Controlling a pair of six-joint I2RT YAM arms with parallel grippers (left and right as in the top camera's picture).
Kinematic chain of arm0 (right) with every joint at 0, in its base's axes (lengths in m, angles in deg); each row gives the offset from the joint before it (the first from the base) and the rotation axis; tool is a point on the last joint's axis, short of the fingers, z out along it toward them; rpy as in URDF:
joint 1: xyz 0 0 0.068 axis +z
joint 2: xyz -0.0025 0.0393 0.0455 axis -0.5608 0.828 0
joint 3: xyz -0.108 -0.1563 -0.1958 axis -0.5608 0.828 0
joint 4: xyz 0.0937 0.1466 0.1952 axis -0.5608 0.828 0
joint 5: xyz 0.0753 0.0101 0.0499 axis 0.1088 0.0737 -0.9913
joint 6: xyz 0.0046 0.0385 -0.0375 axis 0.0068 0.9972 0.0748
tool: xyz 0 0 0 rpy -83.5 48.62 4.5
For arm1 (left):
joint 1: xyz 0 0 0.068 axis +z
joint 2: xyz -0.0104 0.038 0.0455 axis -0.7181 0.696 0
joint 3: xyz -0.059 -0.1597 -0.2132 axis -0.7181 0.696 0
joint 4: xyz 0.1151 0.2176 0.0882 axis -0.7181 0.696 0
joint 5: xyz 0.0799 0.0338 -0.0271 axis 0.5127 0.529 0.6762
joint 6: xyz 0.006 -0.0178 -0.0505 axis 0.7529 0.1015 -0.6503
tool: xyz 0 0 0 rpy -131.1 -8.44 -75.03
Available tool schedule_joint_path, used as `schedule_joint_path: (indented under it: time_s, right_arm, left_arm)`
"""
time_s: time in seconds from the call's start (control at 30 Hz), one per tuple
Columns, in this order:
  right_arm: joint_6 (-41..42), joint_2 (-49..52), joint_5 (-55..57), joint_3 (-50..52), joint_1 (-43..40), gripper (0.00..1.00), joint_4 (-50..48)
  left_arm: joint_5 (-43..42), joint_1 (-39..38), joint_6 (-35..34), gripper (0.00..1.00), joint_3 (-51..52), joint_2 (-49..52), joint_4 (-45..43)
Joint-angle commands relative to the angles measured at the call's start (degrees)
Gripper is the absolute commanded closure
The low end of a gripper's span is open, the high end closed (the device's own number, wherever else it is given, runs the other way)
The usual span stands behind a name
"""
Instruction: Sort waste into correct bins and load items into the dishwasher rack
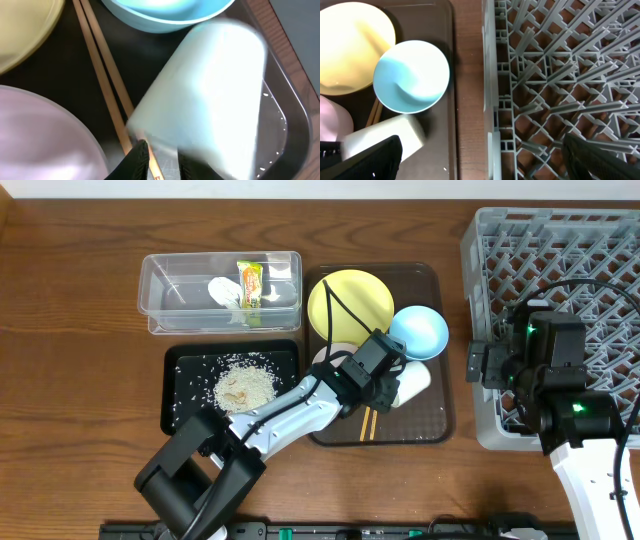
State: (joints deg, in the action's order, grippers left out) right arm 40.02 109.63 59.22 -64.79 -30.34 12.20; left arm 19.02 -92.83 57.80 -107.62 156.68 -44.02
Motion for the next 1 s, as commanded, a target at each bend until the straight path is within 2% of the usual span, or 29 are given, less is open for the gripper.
schedule_joint_path:
  time_s: [0.0,0.23,0.37,0.57,0.77,0.87,0.97]
  right_arm:
    - [0.70,-0.24,0.52,-1.16,-0.55,0.01,0.04]
    - [0.70,-0.24,0.52,-1.16,-0.55,0.01,0.09]
    - [0.70,-0.24,0.52,-1.16,-0.55,0.01,0.13]
    - [0.68,-0.24,0.52,-1.16,-0.55,0.01,0.66]
    - [0.68,-0.24,0.52,-1.16,-0.55,0.01,0.59]
    - [0.68,-0.24,0.52,-1.16,-0.55,0.01,0.66]
    - [0.68,-0.24,0.55,-1.16,-0.55,0.01,0.66]
  left_arm:
    - [0.48,0.24,0.76,0.73,-0.59,-1.51,0.00]
    - [0.52,0.24,0.76,0.52,-0.59,-3.37,0.00]
    - [0.42,0.24,0.74,0.48,-0.59,-3.50,0.02]
    - [-9.05,0.24,-0.20,0.48,-0.63,-4.85,0.00]
    - [-10.14,0.24,-3.91,0.48,-0.63,-6.99,0.02]
    - [-13.66,0.24,-5.66,0.48,-0.63,-7.15,-0.42]
    - [-14.99,0.24,-9.55,0.48,-0.61,-6.88,-0.11]
